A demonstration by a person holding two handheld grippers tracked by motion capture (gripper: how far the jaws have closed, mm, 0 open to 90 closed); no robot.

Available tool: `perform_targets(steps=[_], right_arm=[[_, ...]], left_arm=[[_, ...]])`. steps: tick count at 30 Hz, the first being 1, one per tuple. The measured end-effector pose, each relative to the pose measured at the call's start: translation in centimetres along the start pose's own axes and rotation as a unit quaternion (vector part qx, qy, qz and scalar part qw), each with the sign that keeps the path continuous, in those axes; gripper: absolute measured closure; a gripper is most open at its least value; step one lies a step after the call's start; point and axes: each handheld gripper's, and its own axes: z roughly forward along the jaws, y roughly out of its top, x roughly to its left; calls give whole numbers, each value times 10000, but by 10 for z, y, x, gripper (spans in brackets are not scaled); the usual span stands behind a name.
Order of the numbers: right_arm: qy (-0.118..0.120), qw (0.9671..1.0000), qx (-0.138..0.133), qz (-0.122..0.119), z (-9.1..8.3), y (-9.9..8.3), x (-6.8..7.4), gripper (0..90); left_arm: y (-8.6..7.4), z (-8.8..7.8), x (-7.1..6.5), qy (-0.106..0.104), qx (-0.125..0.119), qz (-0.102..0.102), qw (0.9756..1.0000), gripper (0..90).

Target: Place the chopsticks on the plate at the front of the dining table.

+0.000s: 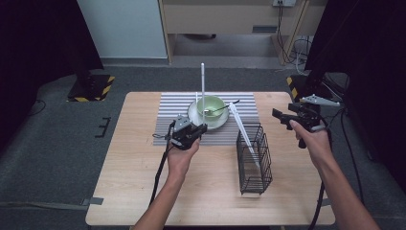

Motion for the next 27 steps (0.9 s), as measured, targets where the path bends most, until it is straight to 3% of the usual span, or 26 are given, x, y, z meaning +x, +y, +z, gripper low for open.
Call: perform_targets(steps=[7,14,27], right_arm=[[-212,9996,155,72,3,-21,-9,159],[-324,9989,260,231,9,-44,-18,141],[-671,9940,752,418,21,-90,-25,134]], left_arm=[[1,1,7,79,-10,-99,9999,864],[5,2,8,176,10,-23,9998,864],[12,7,13,340,2,-18,9994,864]])
